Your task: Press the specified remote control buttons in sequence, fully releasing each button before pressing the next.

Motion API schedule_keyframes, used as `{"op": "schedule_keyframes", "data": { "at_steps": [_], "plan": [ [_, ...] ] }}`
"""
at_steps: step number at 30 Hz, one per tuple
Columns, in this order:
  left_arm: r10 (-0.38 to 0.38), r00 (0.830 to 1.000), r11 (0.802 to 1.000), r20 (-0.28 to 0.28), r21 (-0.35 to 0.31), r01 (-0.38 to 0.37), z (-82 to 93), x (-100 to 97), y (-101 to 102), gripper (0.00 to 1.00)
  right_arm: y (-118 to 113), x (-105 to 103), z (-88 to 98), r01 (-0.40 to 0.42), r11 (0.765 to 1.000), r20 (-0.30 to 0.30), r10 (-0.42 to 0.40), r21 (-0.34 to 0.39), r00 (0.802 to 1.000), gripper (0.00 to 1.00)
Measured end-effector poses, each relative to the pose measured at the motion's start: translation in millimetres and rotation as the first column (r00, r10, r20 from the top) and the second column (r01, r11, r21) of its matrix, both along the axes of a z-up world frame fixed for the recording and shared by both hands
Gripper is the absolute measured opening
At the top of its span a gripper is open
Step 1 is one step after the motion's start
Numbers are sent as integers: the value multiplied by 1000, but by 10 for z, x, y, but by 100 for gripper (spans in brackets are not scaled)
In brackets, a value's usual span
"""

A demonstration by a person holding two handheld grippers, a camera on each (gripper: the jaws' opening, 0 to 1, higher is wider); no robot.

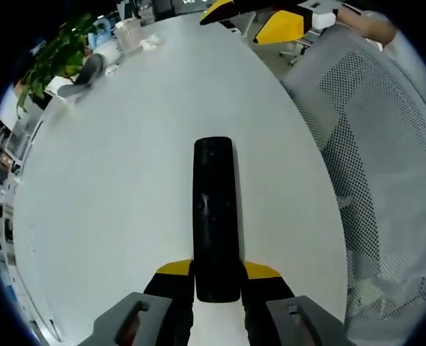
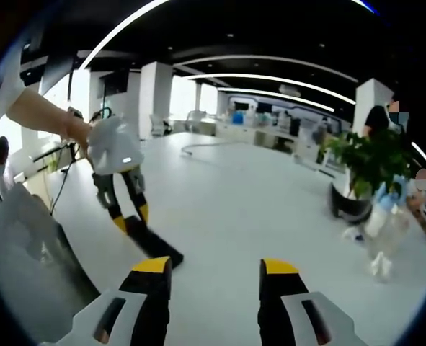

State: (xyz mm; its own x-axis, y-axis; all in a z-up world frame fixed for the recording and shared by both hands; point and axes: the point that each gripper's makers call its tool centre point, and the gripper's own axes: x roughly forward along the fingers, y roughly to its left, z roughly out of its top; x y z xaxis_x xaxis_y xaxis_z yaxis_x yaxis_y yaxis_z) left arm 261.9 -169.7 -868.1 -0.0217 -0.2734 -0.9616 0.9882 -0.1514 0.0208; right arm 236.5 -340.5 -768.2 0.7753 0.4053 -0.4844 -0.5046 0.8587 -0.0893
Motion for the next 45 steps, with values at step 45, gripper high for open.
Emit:
{"op": "schedule_keyframes", "data": {
  "at_steps": [45],
  "plan": [
    [-55,998,998,2,24,55,4,-633,-3,24,85,-62,-67,-54,998,-36,53,-22,998,41]
  ]
}}
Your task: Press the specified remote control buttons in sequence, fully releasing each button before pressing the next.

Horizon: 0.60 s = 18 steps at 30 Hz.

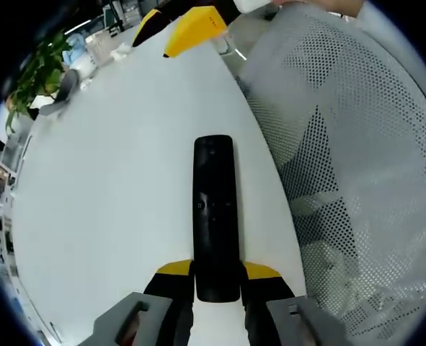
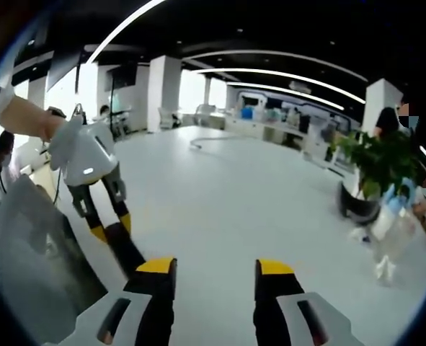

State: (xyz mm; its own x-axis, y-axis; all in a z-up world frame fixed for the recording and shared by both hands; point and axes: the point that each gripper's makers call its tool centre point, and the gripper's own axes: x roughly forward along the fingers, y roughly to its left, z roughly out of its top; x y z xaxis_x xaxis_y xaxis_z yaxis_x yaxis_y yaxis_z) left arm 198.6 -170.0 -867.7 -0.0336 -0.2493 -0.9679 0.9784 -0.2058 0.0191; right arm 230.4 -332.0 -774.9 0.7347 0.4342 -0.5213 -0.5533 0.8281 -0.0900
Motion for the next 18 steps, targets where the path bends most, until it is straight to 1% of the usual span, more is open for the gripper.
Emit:
{"op": "schedule_keyframes", "data": {
  "at_steps": [10,14,18],
  "plan": [
    [13,1000,1000,-5,-18,-13,4,-125,3,24,19,-12,-10,-10,1000,-7,10,-2,1000,39],
    [19,1000,1000,0,-16,-19,4,-136,-1,24,31,-19,-12,-17,1000,-9,17,0,1000,38],
    [29,1000,999,-7,-22,-29,5,-130,1,24,36,-24,-26,-26,1000,-9,26,-6,1000,37]
  ]
}}
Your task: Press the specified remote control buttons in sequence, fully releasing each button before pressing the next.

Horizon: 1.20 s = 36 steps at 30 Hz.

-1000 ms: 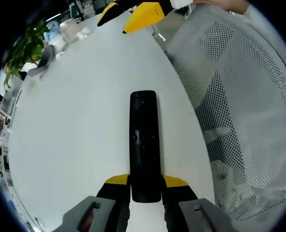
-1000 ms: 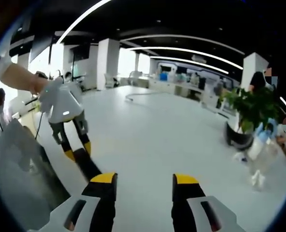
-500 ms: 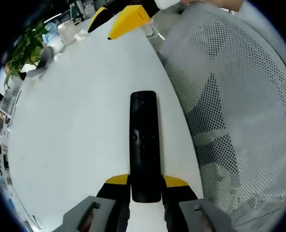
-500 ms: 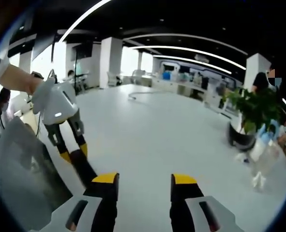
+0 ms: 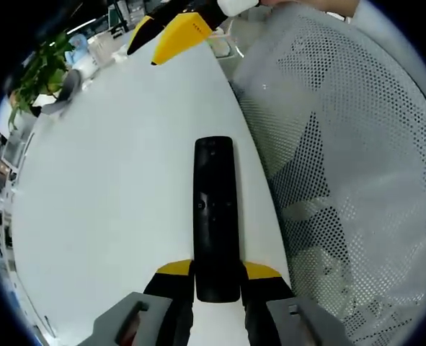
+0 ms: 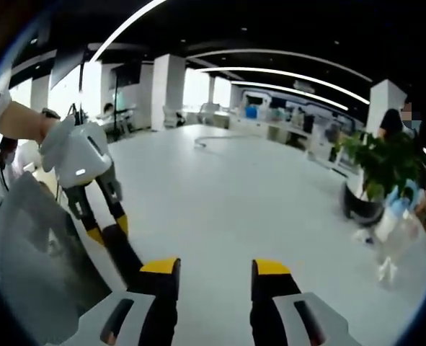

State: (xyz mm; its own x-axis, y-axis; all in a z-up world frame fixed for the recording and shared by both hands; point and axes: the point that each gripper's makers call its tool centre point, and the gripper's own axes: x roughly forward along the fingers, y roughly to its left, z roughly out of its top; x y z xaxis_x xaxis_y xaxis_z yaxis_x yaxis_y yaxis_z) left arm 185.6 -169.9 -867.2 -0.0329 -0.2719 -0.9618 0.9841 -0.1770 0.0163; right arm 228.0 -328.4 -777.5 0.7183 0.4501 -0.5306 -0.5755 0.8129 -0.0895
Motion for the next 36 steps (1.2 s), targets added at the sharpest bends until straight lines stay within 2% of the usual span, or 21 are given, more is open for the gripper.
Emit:
{"op": "schedule_keyframes", "data": {
  "at_steps": [12,18,23,27,33,36],
  "plan": [
    [24,1000,998,-14,-53,-25,9,-4,6,24,44,-31,-27,-30,999,-12,30,-16,999,31],
    [62,998,993,-29,-99,-65,13,7,2,24,164,-116,-127,-107,993,-72,103,-43,992,26],
    [107,994,985,-37,-134,-111,15,8,0,24,322,-229,-196,-202,978,-125,194,-55,973,21],
    [149,988,973,-43,-172,-154,18,7,1,24,427,-326,-253,-267,962,-190,252,-60,949,18],
    [185,981,960,-53,-206,-192,24,6,-9,24,480,-437,-358,-354,926,-249,316,-128,916,13],
    [192,980,955,-53,-219,-199,27,-1,-11,24,507,-472,-365,-366,923,-262,326,-120,908,10]
  ]
}}
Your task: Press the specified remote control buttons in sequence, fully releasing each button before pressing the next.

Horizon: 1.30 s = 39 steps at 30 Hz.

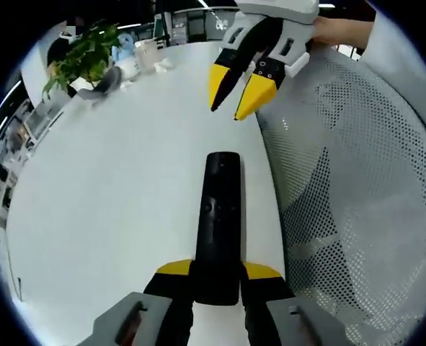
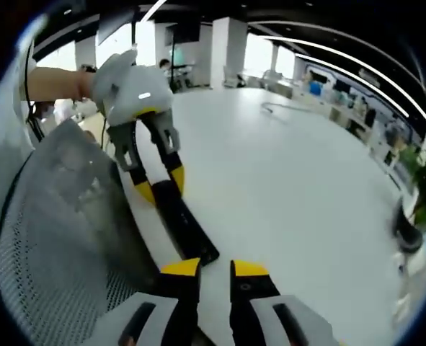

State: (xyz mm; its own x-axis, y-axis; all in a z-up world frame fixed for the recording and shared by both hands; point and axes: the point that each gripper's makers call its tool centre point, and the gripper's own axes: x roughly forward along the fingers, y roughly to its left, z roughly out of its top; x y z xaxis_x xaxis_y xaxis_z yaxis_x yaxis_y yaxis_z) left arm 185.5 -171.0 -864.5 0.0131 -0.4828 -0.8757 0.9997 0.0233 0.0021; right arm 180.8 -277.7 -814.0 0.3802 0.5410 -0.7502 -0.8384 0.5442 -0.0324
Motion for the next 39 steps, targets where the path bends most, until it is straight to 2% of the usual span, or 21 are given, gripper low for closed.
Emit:
{"op": "schedule_keyframes", "data": {
  "at_steps": [13,22,27,34,39],
  "plan": [
    [15,1000,1000,4,2,-15,4,-20,-8,24,122,-15,-147,-96,995,-76,94,-31,993,0],
    [14,1000,1000,-1,22,-14,9,-26,-14,24,195,22,-265,-133,990,-102,128,-45,986,0],
    [12,1000,999,-1,42,-12,12,-32,-14,24,188,-18,-367,-170,981,-116,159,-94,980,0],
    [10,1000,999,-1,51,-10,15,-37,-10,24,174,5,-358,-170,981,-118,159,-93,980,0],
    [12,1000,999,-2,53,-12,17,-39,-8,24,185,-7,-367,-236,961,-138,217,-147,967,0]
  ]
}}
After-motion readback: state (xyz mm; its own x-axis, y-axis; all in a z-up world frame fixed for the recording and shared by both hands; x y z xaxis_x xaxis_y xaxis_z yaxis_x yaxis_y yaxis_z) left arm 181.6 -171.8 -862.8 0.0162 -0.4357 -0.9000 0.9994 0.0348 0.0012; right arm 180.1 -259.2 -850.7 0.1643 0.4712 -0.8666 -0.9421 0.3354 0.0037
